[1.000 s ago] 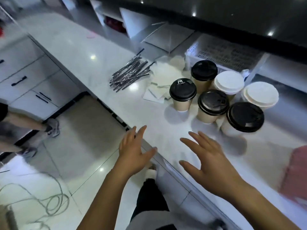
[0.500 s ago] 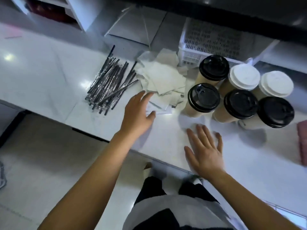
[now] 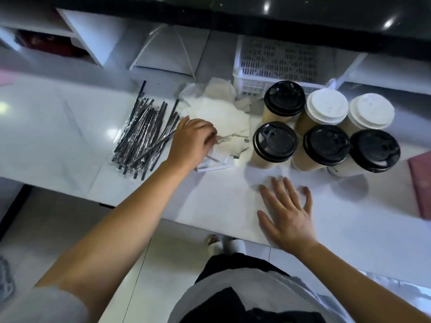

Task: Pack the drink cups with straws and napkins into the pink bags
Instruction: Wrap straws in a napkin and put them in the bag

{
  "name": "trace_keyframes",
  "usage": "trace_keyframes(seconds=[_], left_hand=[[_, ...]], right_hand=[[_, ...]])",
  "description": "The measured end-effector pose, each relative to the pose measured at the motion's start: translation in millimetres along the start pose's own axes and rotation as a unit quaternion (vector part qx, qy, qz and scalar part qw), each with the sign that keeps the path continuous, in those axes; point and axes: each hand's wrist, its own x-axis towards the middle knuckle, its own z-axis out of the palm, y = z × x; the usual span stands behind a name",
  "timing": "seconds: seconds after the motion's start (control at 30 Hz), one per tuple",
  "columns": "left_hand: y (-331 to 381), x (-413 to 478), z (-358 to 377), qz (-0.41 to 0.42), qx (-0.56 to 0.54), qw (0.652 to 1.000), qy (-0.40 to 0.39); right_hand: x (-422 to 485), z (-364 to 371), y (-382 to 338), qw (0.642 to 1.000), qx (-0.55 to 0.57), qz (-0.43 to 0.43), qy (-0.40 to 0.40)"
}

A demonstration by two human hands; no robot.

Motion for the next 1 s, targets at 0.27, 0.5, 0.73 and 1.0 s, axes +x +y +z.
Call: trace_keyframes(seconds=[0.27, 0.5, 0.73, 1.0], left_hand=[[65, -49, -54, -0.155, -0.171, 0.972, 0.054], [118, -92, -91, -0.229, -0.325, 0.917, 0.022], [153, -96, -115, -0.201, -0.424, 0.883, -0.021], [105, -64, -78, -0.237, -0.319, 0.917, -0.02]], right_hand=[[-4, -32, 1, 0.984, 0.157, 0.008, -0.087], [-18, -135, -10, 0.907, 0.414, -0.065, 0.029], [21, -142, -31, 0.909, 0.397, -0.128, 0.025], [16, -131, -9, 0.876, 0.473, 0.0, 0.09]])
